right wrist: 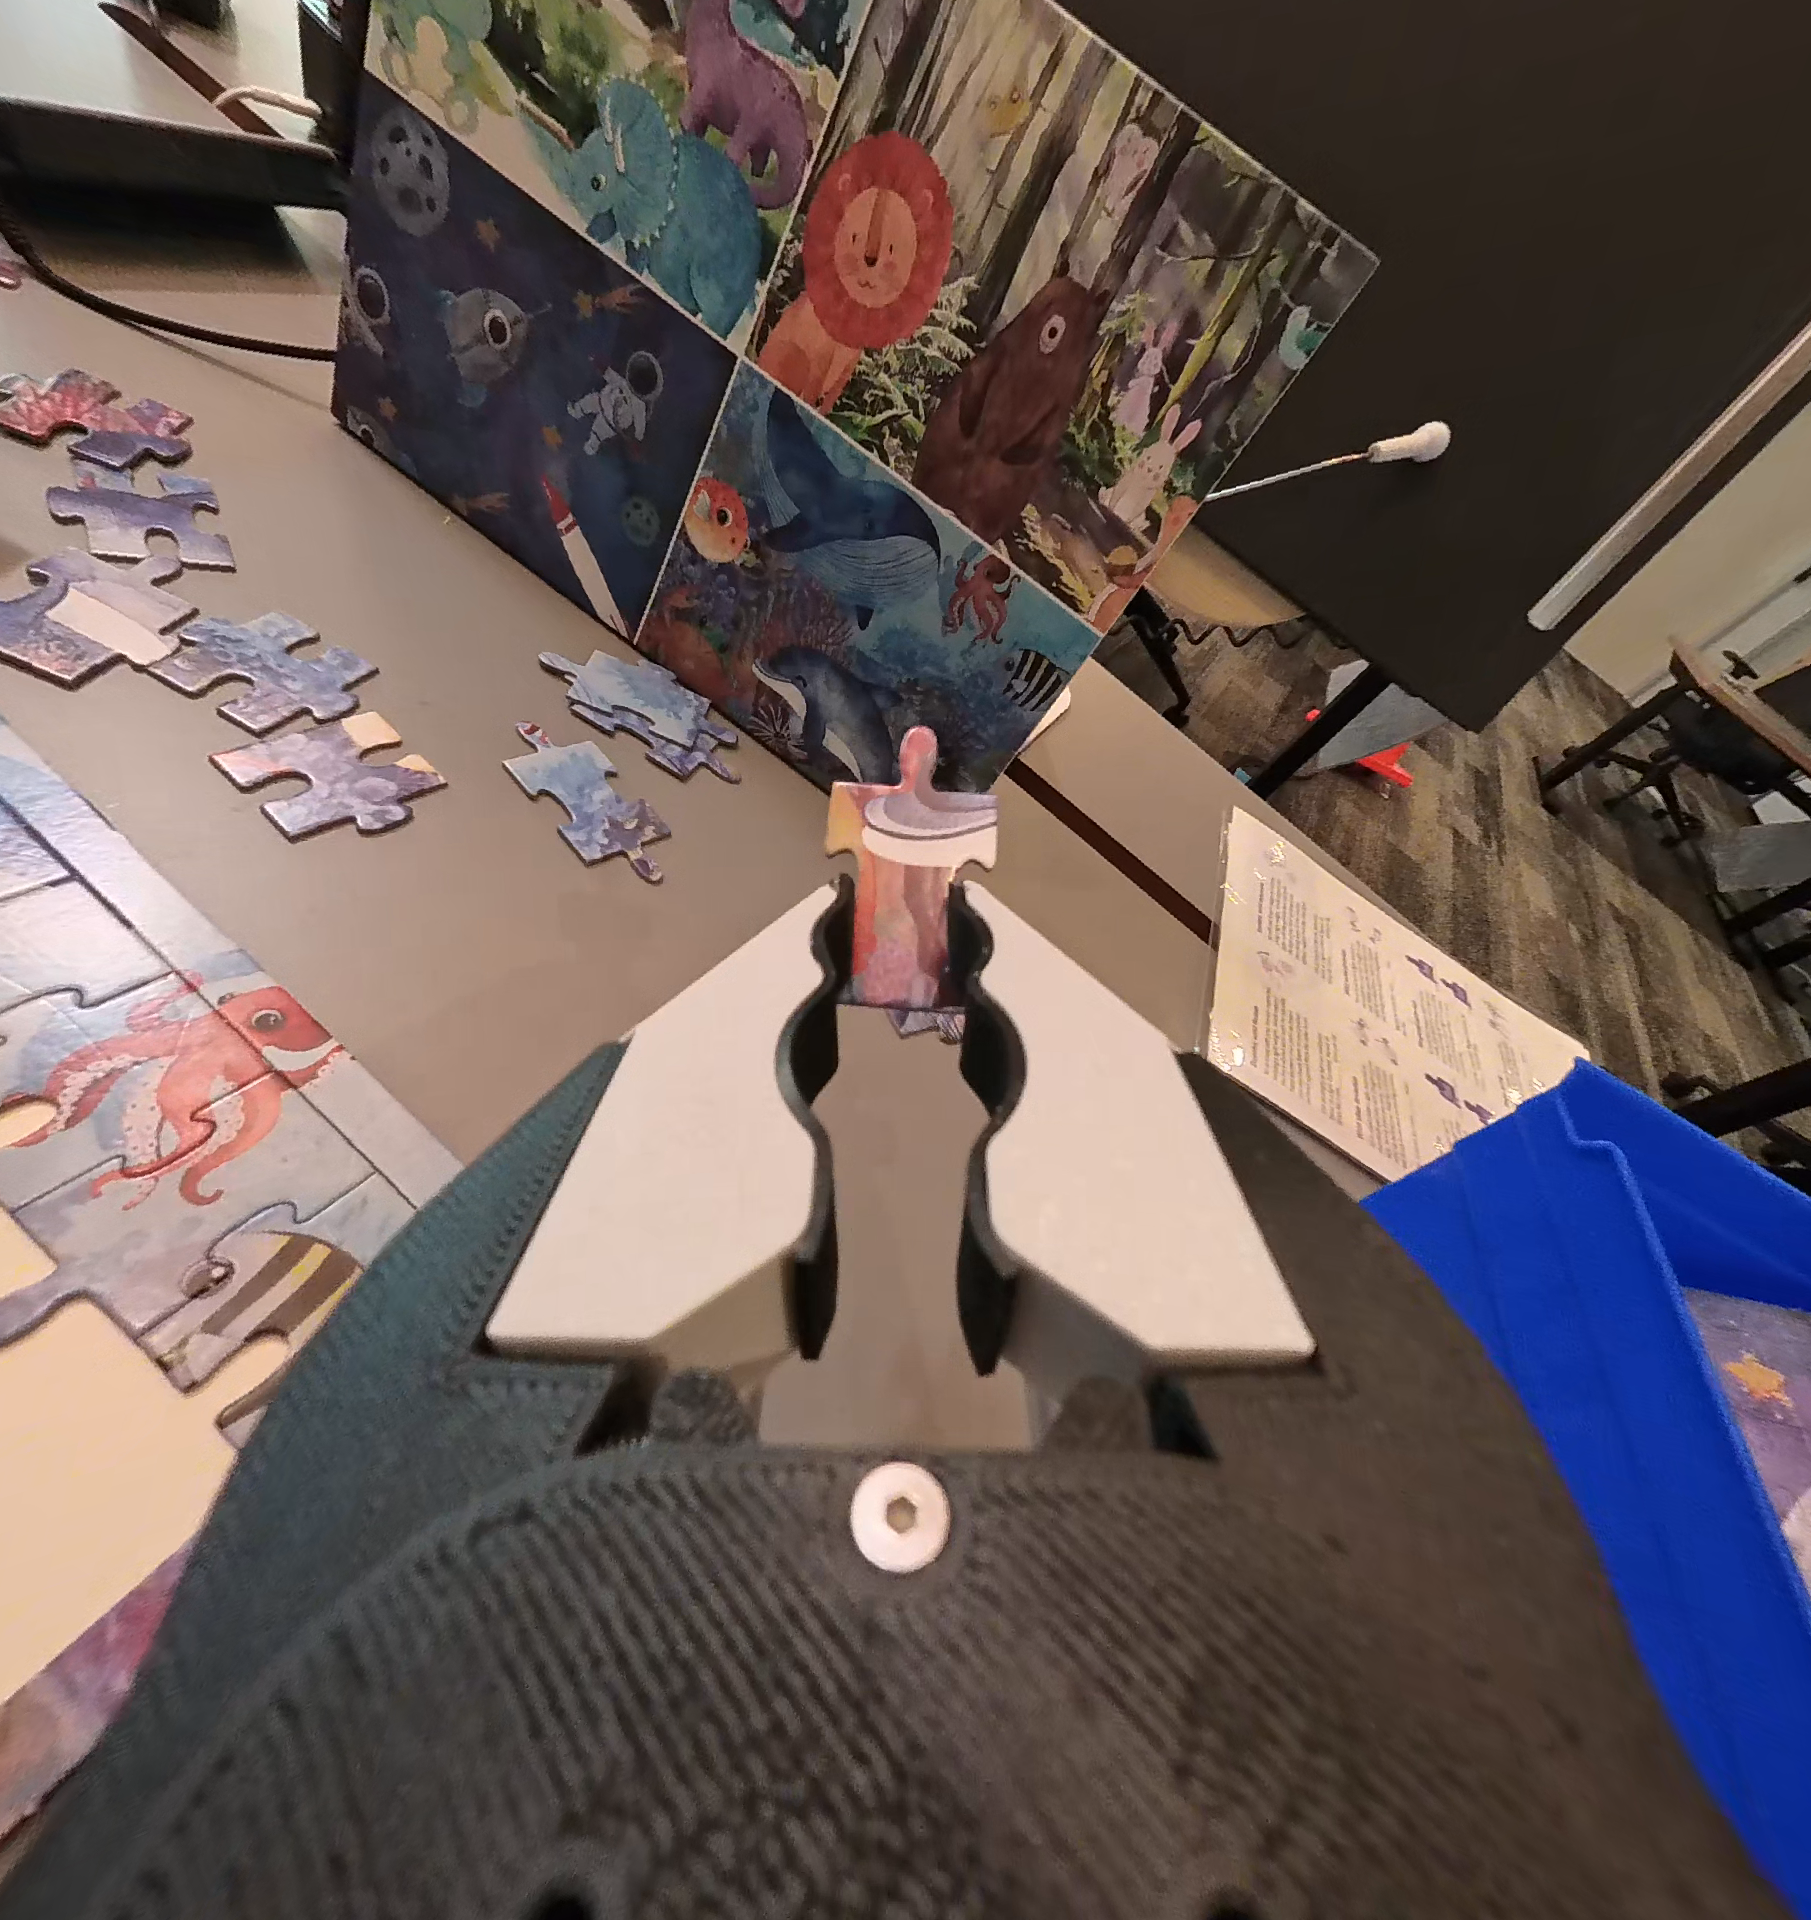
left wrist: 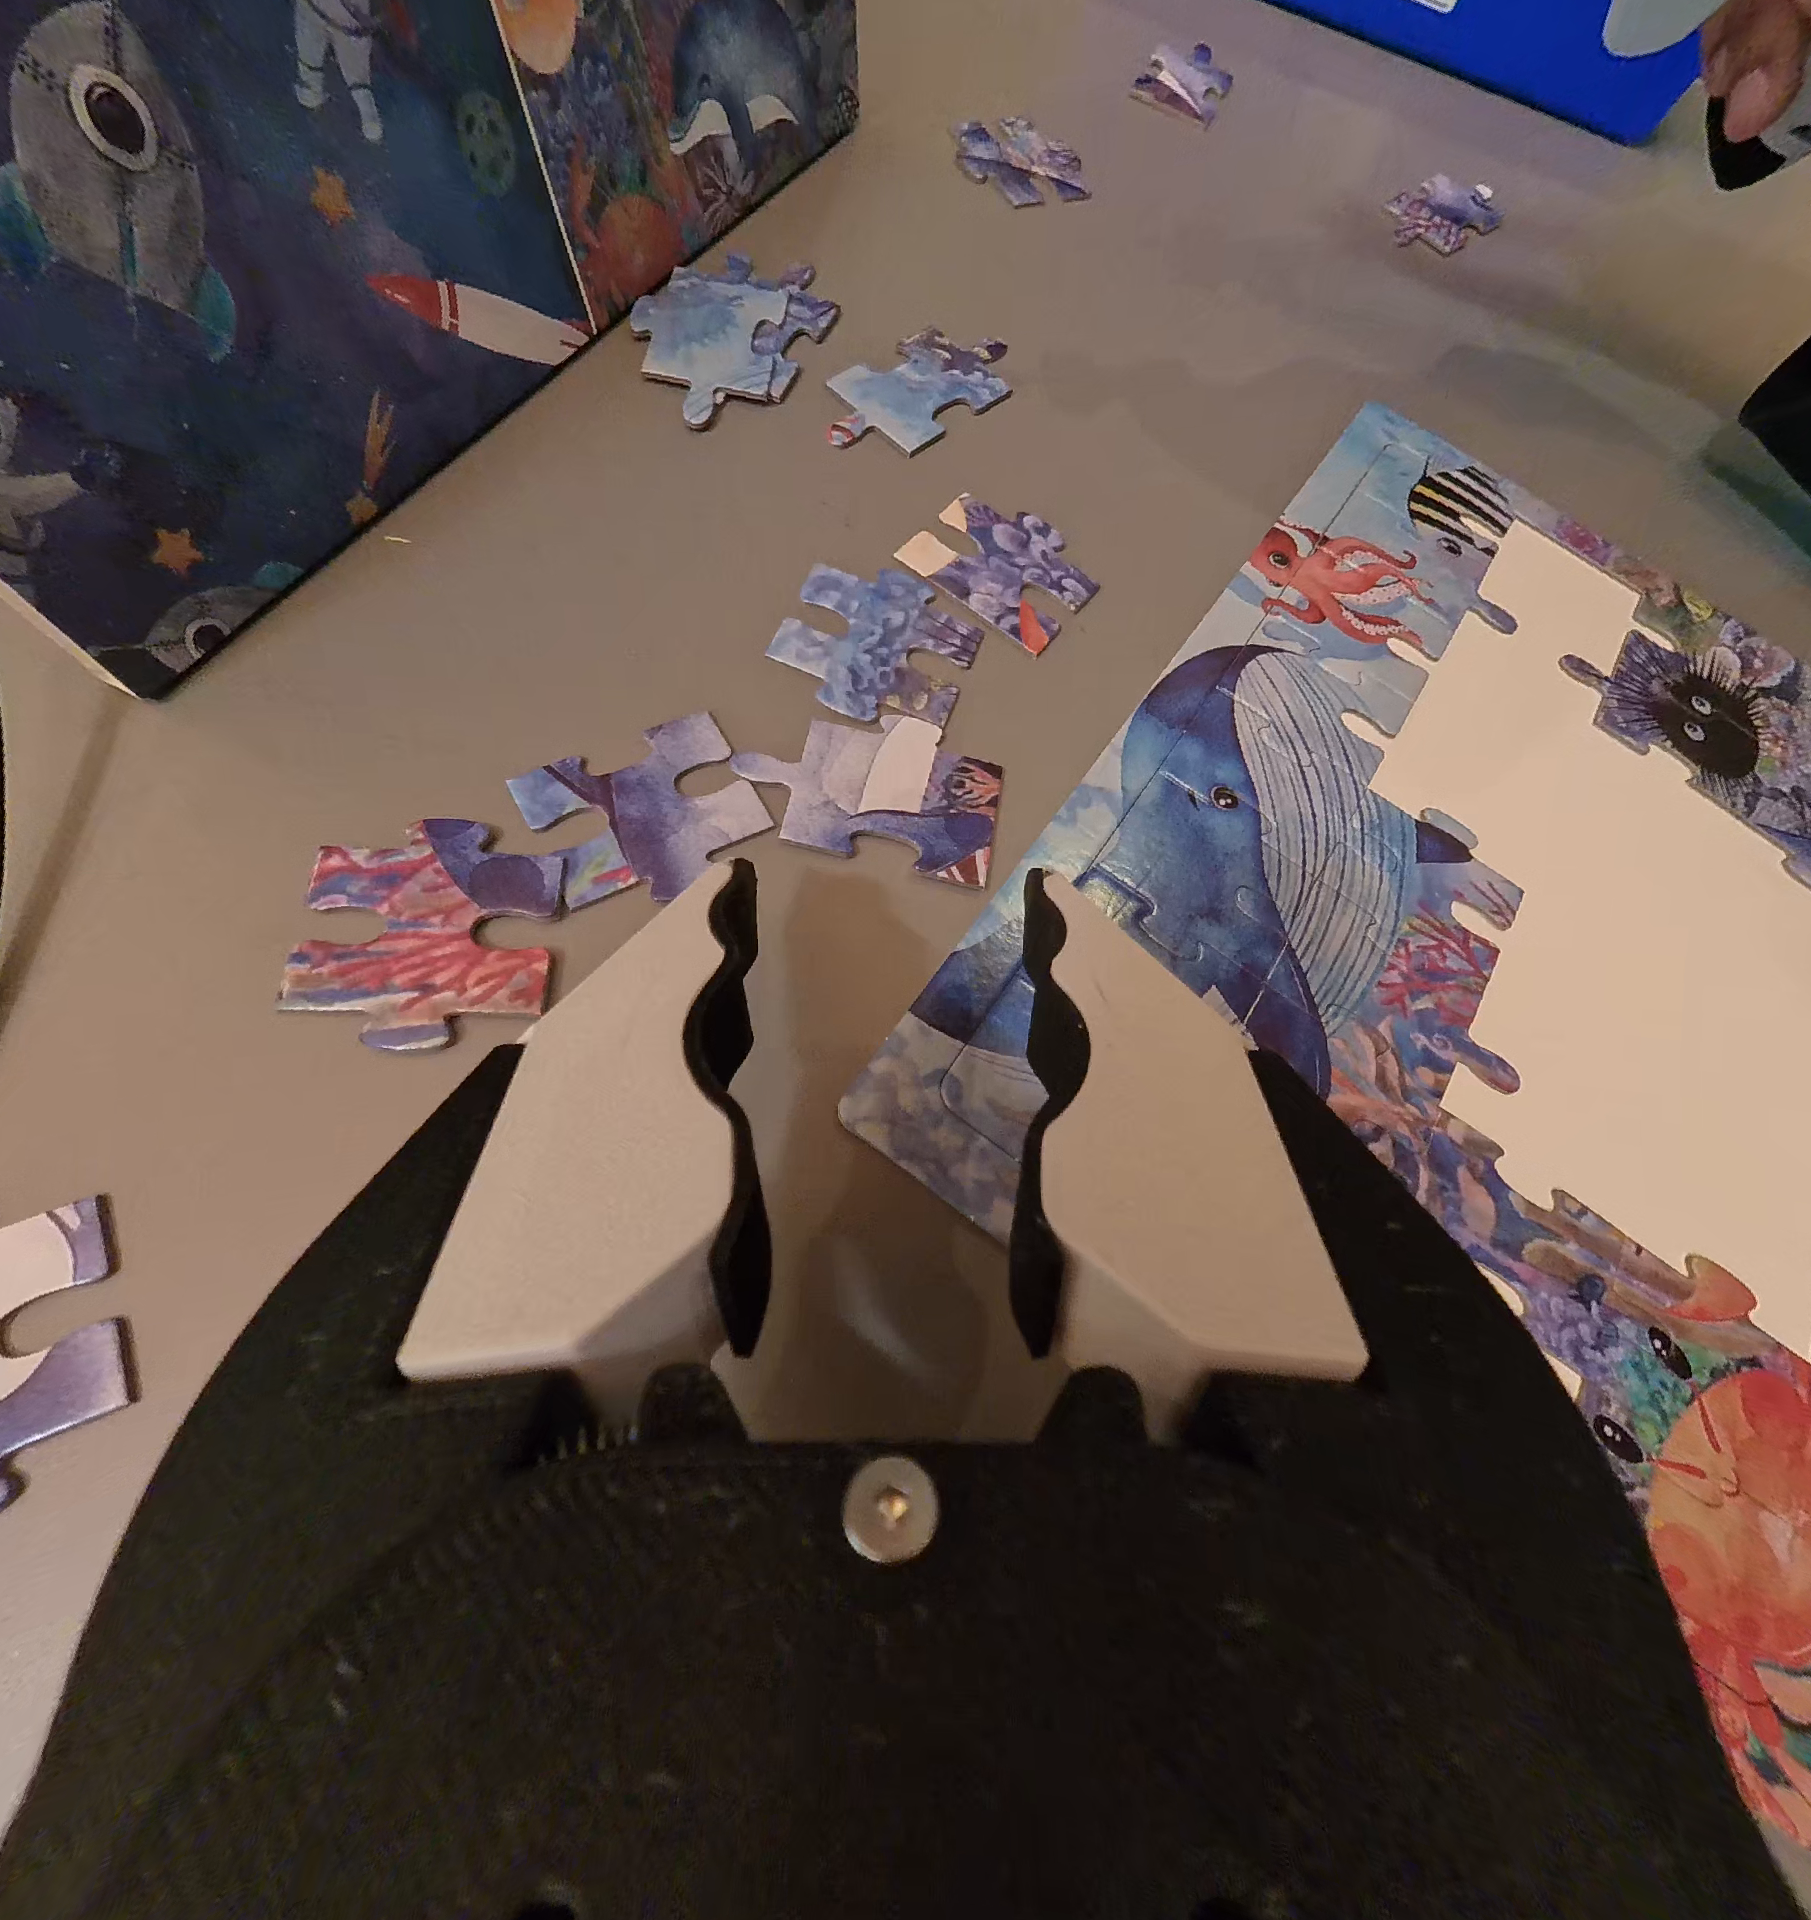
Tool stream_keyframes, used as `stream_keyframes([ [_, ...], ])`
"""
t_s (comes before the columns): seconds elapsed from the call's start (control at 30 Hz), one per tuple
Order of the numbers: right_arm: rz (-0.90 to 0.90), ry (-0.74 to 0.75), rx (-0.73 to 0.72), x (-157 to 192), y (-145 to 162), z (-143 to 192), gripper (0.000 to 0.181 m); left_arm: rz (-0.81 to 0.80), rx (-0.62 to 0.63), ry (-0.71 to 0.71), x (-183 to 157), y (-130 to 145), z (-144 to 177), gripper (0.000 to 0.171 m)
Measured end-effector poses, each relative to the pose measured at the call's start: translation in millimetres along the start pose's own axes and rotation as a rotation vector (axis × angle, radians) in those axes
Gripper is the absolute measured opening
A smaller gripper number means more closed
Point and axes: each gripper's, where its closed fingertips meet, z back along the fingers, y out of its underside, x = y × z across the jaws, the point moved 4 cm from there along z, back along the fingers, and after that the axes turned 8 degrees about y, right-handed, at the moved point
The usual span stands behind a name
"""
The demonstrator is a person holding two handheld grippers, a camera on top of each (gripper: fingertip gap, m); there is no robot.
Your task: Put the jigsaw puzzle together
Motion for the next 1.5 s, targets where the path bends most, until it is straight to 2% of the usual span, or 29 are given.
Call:
stream_keyframes([
  [0.8,-0.124,-0.011,0.042,-11,10,-2,0.016,0.001,0.004,0.001,0,0,0,0.050],
  [0.97,-0.174,0.069,0.046,-35,16,8,0.016,-0.002,0.004,-0.001,0,0,0,0.050],
  [1.2,-0.400,0.137,-0.057,-77,25,34,0.016,-0.007,0.010,-0.004,0,1,-1,0.050],
  [1.3,-0.438,0.136,-0.092,-81,23,38,0.016,-0.005,0.011,-0.006,0,1,-1,0.050],
  [1.5,-0.383,0.132,-0.053,-74,23,32,0.016,0.003,0.004,-0.002,1,0,0,0.050],
])
